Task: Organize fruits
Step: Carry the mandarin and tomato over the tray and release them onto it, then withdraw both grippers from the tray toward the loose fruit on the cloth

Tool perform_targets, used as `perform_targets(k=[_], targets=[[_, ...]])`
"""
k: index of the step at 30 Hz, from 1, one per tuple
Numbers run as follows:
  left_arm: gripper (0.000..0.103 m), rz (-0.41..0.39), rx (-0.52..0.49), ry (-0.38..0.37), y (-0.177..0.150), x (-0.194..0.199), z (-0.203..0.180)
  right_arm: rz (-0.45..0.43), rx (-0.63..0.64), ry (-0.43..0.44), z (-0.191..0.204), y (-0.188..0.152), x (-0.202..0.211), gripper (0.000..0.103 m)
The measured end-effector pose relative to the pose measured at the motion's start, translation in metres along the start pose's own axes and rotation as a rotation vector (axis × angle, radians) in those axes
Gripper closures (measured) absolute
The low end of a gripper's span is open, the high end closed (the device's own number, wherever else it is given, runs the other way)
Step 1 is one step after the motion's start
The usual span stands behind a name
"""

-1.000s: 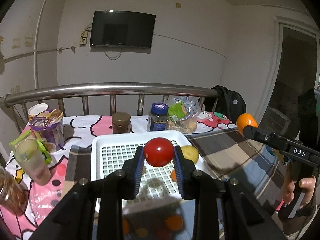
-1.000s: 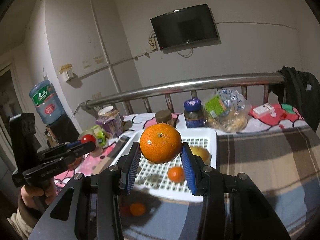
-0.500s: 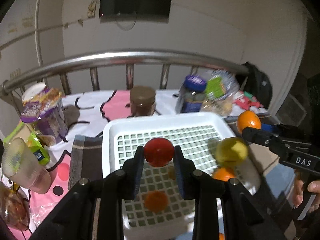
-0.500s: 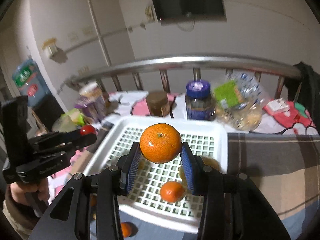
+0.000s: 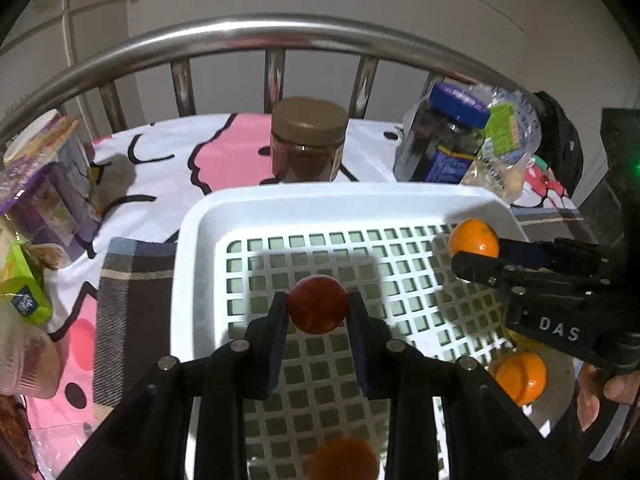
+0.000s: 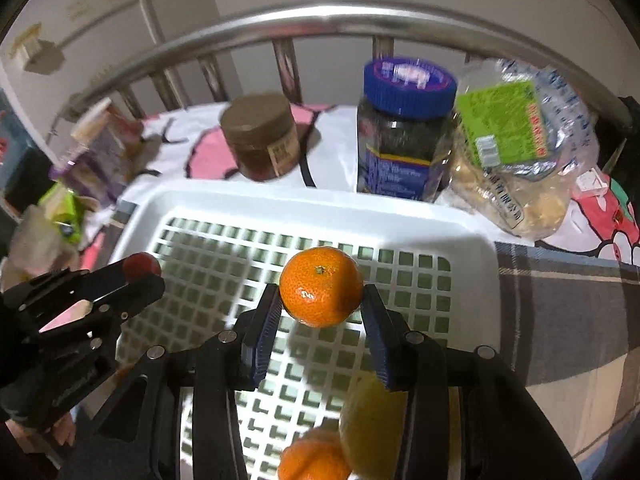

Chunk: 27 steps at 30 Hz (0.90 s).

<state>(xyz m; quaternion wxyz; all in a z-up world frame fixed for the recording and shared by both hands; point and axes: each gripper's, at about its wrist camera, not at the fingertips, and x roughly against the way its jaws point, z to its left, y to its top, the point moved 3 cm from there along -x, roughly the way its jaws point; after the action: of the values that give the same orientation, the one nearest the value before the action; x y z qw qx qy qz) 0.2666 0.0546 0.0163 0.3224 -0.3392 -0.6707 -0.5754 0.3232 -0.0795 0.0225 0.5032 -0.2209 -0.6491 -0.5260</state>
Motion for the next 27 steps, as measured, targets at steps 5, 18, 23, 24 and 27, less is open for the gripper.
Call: perform_targets(k=[5,18,23,24,27], targets=[[0.071,0.049,0.011,-0.001,-0.006,-0.018,0.000,0.046,0.002,-0.028,0.000,-0.002,-0.018,0.063],[0.007,-0.226,0.108,-0.030,-0.003,0.081,0.008,-0.226,-0.052,0.077,-0.003,-0.011,0.080,0.013],[0.000,-0.404,0.160,-0.023,-0.022,0.144,0.004,-0.403,-0.022,0.091,0.010,-0.045,0.147,0.004],[0.000,-0.422,0.162,-0.025,-0.025,0.153,0.003,-0.426,-0.013,0.090,0.012,-0.052,0.156,0.003],[0.000,-0.466,0.167,-0.022,-0.039,0.174,0.000,-0.488,0.013,0.081,0.019,-0.074,0.181,0.003]])
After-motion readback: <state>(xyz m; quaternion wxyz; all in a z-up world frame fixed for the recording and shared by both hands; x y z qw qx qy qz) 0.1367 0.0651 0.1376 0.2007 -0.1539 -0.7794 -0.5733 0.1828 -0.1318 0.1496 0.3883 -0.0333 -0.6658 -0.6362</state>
